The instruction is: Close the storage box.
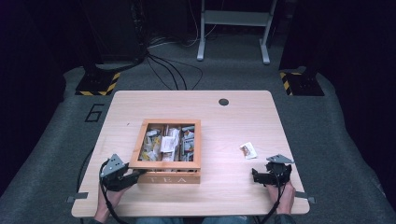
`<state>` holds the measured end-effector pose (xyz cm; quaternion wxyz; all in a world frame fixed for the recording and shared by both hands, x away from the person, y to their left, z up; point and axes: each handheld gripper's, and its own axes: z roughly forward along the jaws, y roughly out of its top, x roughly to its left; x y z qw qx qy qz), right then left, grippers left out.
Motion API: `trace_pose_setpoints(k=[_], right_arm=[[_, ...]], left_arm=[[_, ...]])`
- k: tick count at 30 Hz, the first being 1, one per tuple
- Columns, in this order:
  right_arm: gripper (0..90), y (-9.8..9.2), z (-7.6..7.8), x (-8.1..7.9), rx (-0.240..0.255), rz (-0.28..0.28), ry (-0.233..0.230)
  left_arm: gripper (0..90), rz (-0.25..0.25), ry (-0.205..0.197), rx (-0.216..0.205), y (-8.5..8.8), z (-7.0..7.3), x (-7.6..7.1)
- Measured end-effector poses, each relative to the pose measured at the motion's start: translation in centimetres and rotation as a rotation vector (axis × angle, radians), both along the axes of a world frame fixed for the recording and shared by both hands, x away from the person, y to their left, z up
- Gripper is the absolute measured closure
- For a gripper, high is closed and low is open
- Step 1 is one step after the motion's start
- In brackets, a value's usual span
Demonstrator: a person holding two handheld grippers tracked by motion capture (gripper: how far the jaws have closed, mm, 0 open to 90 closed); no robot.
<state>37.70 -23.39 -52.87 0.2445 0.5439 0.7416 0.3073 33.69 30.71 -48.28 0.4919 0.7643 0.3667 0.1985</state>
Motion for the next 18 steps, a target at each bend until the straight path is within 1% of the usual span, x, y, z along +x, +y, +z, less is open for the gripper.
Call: trace_pose_setpoints(k=[1, 2, 3, 4, 5, 6, 7, 8, 9, 10, 11, 12, 13, 14, 15, 16, 17, 18], right_arm=[[0.3, 0.0, 0.0, 0.0, -0.001, 0.001, 0.000], [0.3, 0.0, 0.0, 0.0, -0.003, 0.003, 0.001], [0.3, 0.0, 0.0, 0.0, -0.002, 0.003, 0.001], [0.3, 0.0, 0.0, 0.0, -0.003, 0.004, 0.002], [0.3, 0.0, 0.0, 0.0, -0.002, 0.004, 0.002], [0.3, 0.0, 0.0, 0.0, -0.002, 0.004, 0.002], [0.4, 0.0, 0.0, 0.0, -0.004, 0.004, 0.003], [0.4, 0.0, 0.0, 0.0, -0.002, 0.003, 0.002], [0.4, 0.0, 0.0, 0.0, -0.002, 0.004, 0.002], [0.4, 0.0, 0.0, 0.0, -0.001, 0.003, 0.004], [0.4, 0.0, 0.0, 0.0, -0.001, 0.003, 0.004], [0.3, 0.0, 0.0, 0.0, -0.002, 0.005, 0.004], [0.3, 0.0, 0.0, 0.0, -0.002, 0.004, 0.005], [0.4, 0.0, 0.0, 0.0, 0.003, -0.002, 0.004], [0.4, 0.0, 0.0, 0.1, 0.006, -0.001, 0.004], [0.3, 0.0, 0.0, 0.1, 0.005, 0.000, 0.003], [0.3, 0.0, 0.0, 0.1, 0.005, -0.002, 0.005], [0.3, 0.0, 0.0, 0.1, 0.002, 0.001, 0.006]], left_arm=[[54.5, -0.002, 0.008, 0.003, 0.0, 0.1, -0.1], [52.7, 0.006, 0.011, -0.005, -0.1, 0.2, -0.2], [49.3, 0.016, 0.002, 0.005, 0.0, 0.3, -0.3], [44.4, 0.016, 0.013, 0.020, 0.2, 0.5, -0.4], [38.9, 0.040, 0.013, 0.019, 0.2, 0.6, -0.4], [35.1, 0.034, 0.026, 0.032, 0.5, 0.7, -0.4], [33.9, 0.033, 0.018, 0.050, 0.6, 0.6, -0.5], [33.5, 0.027, 0.029, 0.066, 0.6, 0.6, -0.7], [30.3, 0.030, 0.031, 0.077, 0.5, 0.5, -0.8], [28.6, 0.022, 0.045, 0.106, 0.4, 0.3, -1.0], [27.2, 0.024, 0.050, 0.112, 0.4, -0.1, -1.1], [23.4, 0.008, 0.048, 0.112, 0.5, -0.3, -1.3], [22.7, 0.018, 0.043, 0.112, 0.6, -0.4, -1.5], [20.8, 0.018, 0.060, 0.119, 0.8, -0.5, -1.7], [16.2, 0.018, 0.064, 0.123, 1.0, -0.6, -1.8], [14.7, 0.032, 0.060, 0.112, 1.1, -0.7, -2.0], [14.1, 0.041, 0.057, 0.112, 1.4, -0.8, -2.1], [12.9, 0.056, 0.060, 0.101, 1.6, -0.9, -2.2]])
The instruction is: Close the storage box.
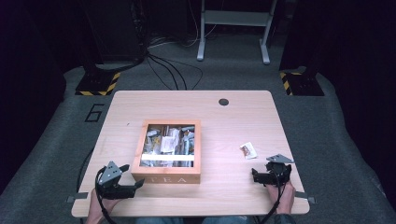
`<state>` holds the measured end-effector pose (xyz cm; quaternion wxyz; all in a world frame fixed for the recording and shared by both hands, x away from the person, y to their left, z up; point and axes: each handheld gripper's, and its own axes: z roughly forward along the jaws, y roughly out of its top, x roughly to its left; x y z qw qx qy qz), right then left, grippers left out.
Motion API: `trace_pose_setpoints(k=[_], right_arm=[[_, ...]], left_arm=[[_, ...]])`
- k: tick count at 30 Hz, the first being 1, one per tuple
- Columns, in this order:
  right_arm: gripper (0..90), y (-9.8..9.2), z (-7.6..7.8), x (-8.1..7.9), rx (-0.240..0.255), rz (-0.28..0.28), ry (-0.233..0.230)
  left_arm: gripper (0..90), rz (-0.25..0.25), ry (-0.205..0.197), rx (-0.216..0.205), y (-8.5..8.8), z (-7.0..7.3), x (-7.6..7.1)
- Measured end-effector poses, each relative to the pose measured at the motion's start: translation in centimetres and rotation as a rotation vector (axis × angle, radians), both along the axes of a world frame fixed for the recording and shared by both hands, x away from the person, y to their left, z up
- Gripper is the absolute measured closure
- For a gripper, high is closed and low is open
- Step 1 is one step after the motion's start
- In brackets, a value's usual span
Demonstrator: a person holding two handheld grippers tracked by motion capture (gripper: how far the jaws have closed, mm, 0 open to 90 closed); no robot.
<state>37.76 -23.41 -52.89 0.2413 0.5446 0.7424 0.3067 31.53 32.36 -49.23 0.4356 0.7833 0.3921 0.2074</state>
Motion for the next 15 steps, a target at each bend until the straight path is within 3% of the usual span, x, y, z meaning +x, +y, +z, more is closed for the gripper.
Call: trace_pose_setpoints(k=[10, 15], right_arm=[[0.4, 0.0, -0.1, 0.0, 0.010, -0.003, -0.004], [0.5, -0.1, -0.1, 0.0, 0.012, 0.002, 0.001]], left_arm=[[5.7, 0.141, 0.082, 0.034, 4.2, -2.3, 0.6], [3.6, 0.187, 0.106, 0.054, 5.1, -3.1, 1.5]])
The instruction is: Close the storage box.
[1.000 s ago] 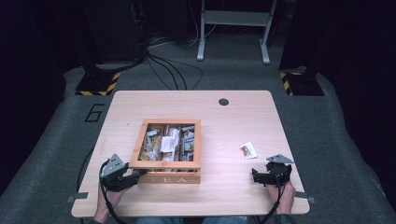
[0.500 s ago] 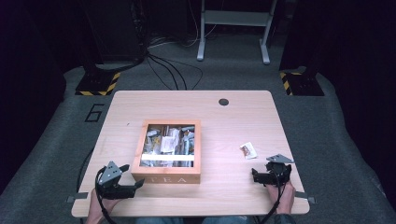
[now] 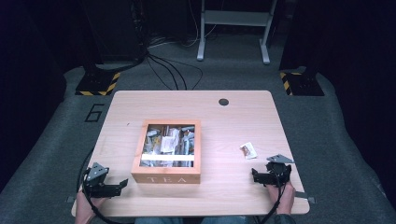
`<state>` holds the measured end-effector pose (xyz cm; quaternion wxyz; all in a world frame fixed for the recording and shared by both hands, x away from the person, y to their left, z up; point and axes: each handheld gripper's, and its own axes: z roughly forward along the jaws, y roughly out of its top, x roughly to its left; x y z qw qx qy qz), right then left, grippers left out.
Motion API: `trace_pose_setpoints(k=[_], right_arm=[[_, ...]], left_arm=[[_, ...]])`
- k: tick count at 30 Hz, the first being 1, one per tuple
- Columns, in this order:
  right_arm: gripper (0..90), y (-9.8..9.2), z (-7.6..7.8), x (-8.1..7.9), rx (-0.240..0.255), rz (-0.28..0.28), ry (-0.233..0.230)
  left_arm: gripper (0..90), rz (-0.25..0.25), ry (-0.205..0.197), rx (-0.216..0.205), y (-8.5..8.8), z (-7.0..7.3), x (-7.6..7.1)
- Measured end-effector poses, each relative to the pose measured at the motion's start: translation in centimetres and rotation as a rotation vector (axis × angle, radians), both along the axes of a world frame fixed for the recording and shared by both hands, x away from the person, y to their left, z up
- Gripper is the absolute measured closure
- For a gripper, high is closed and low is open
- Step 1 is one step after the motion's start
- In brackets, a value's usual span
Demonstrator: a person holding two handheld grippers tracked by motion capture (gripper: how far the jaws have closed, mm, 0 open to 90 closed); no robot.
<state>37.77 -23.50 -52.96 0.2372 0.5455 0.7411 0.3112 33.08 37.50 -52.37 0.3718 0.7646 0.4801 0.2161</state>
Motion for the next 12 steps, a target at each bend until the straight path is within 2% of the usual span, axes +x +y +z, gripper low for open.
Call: trace_pose_setpoints(k=[3, 5, 6, 8, 10, 12], right_arm=[[0.7, 0.0, 0.0, 0.0, 0.010, -0.006, 0.002], [0.7, 0.0, 0.0, 0.0, 0.012, -0.005, 0.001], [0.7, 0.0, 0.0, 0.0, 0.012, -0.006, 0.001], [0.8, 0.0, 0.0, 0.0, 0.014, -0.004, 0.002], [0.8, 0.0, 0.0, 0.0, 0.018, -0.007, 0.002], [0.8, 0.0, 0.0, 0.0, 0.014, -0.005, 0.002]], left_arm=[[2.8, 0.005, 0.021, 0.013, 0.1, -0.6, 0.5], [2.5, 0.006, 0.051, 0.024, 0.1, -0.7, 0.7], [1.9, 0.009, 0.041, 0.031, 0.0, -0.7, 0.8], [2.4, 0.008, 0.065, 0.044, -0.1, -0.8, 1.0], [2.2, 0.003, 0.064, 0.070, -0.1, -0.8, 1.1], [2.0, 0.009, 0.063, 0.068, -0.2, -0.8, 1.2]])
